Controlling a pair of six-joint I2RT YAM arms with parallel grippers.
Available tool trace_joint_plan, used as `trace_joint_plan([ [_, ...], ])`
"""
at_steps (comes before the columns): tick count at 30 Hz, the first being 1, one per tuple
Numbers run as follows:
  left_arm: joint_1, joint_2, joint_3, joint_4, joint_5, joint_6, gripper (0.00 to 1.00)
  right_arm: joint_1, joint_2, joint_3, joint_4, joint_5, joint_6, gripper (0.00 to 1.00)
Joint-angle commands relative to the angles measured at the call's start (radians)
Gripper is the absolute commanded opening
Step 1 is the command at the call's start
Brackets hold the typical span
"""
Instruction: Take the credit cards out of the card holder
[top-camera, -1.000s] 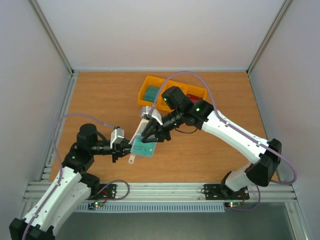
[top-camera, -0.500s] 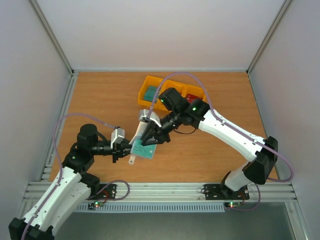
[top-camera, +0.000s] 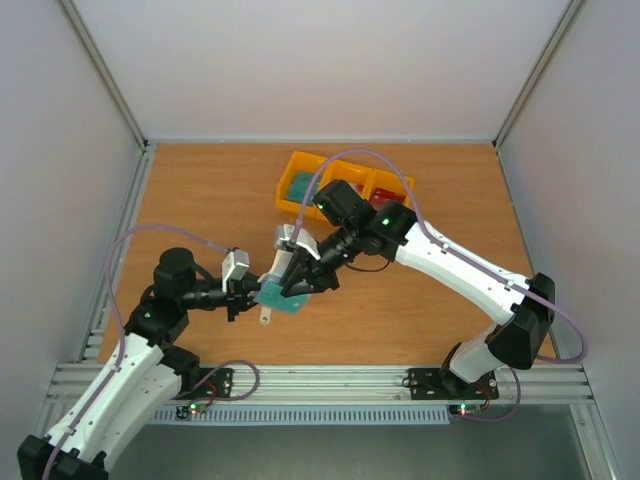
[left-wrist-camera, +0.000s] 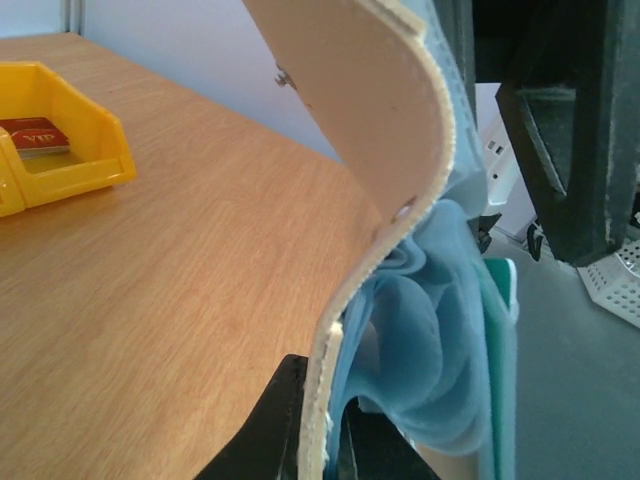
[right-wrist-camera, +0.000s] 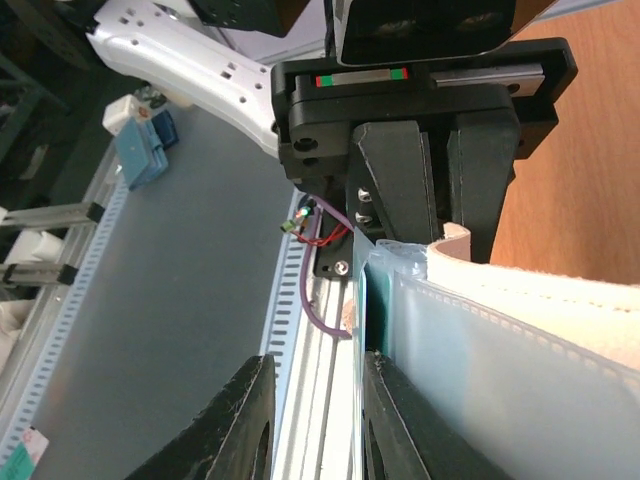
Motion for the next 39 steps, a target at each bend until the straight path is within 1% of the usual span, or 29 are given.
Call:
trace_joint_plan([
  [1,-0.001,-0.016,0.003,0.135,-0.030,-0.018,0.00,0.026,-0.009,-0.031,-0.009,0.092,0.023,0.28],
  [8,-0.001,-0.021,0.004,0.146,-0.044,-0.027,0.00,0.041,-0.002,-0.062,0.051,0.231,0.055,0.28],
  [12,-0.001,-0.021,0.004,0.149,-0.045,-0.038,0.00,0.043,0.005,-0.066,0.085,0.208,0.065,0.29],
  [18,-0.002,-0.026,0.001,0.127,-0.042,-0.022,0.00,0.043,-0.016,-0.060,0.100,0.131,0.053,0.11],
  [20,-0.002,-0.029,0.001,0.108,-0.036,-0.004,0.00,0.040,-0.025,-0.059,0.091,0.124,0.046,0.07],
  [24,-0.005,-0.039,0.005,0.043,-0.024,0.077,0.00,0.020,-0.044,-0.052,0.070,0.118,0.040,0.01],
  [26,-0.009,-0.044,0.009,-0.006,-0.024,0.171,0.00,0.009,-0.053,-0.047,0.062,0.117,0.039,0.01],
  [31,-0.020,-0.040,0.021,-0.118,-0.025,0.308,0.00,-0.011,-0.071,-0.024,0.026,0.137,0.026,0.02],
  [35,-0.031,-0.040,0.027,-0.161,-0.026,0.361,0.00,-0.033,-0.081,-0.017,-0.001,0.152,0.017,0.03],
  [39,-0.037,-0.041,0.029,-0.159,-0.031,0.371,0.00,-0.041,-0.081,-0.023,-0.017,0.155,0.014,0.03],
])
